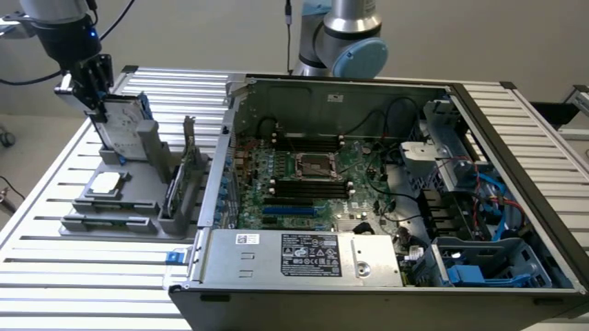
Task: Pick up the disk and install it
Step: 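Pick up the disk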
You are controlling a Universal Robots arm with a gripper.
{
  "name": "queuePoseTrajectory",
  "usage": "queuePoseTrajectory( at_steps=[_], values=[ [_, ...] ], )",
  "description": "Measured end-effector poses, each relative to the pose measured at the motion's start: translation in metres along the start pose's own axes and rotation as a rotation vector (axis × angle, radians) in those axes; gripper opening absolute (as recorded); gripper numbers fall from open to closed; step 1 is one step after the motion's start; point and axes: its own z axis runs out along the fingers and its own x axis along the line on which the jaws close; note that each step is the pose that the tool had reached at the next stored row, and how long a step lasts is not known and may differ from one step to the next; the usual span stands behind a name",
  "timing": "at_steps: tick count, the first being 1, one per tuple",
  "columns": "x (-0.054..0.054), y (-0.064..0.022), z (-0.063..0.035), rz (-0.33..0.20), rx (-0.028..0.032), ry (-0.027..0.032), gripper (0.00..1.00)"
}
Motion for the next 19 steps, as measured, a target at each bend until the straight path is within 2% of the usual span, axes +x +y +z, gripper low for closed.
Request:
queuePoseTrajectory(
  at_steps=[19],
  values=[
    [0.003,0.0017,-0.0693,0.0,0.0002,0.0016,0.32]
  ],
)
